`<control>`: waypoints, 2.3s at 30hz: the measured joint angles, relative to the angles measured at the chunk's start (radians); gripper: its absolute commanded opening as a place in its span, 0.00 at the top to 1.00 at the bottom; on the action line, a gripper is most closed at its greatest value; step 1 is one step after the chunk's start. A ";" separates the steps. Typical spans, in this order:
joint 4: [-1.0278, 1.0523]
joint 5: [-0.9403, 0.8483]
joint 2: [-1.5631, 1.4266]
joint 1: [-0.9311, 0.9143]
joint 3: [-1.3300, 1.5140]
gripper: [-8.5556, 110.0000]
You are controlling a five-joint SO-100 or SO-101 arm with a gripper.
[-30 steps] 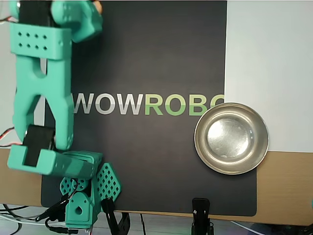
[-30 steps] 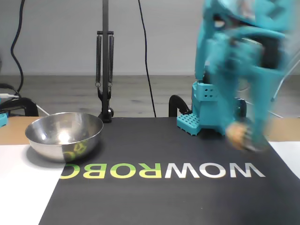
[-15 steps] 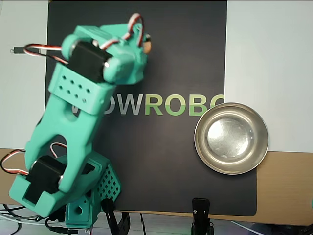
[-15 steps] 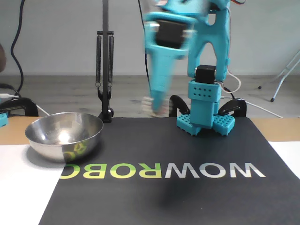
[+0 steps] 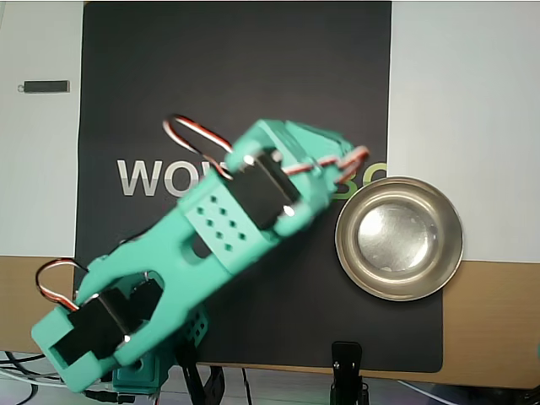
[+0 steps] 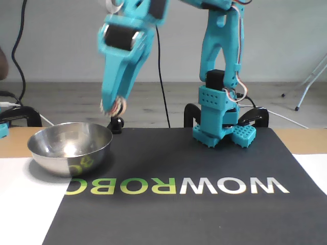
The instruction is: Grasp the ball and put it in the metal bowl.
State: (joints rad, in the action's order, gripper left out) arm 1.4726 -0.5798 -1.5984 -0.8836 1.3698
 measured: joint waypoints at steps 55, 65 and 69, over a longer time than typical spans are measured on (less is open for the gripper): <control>-0.002 -0.011 0.422 -0.382 -0.276 0.53; -0.031 -0.011 0.423 -0.382 -0.276 0.35; -0.031 -0.011 0.423 -0.382 -0.276 0.35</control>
State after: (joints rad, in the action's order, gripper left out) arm 1.4419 -0.5906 -1.1750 -1.2655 1.0937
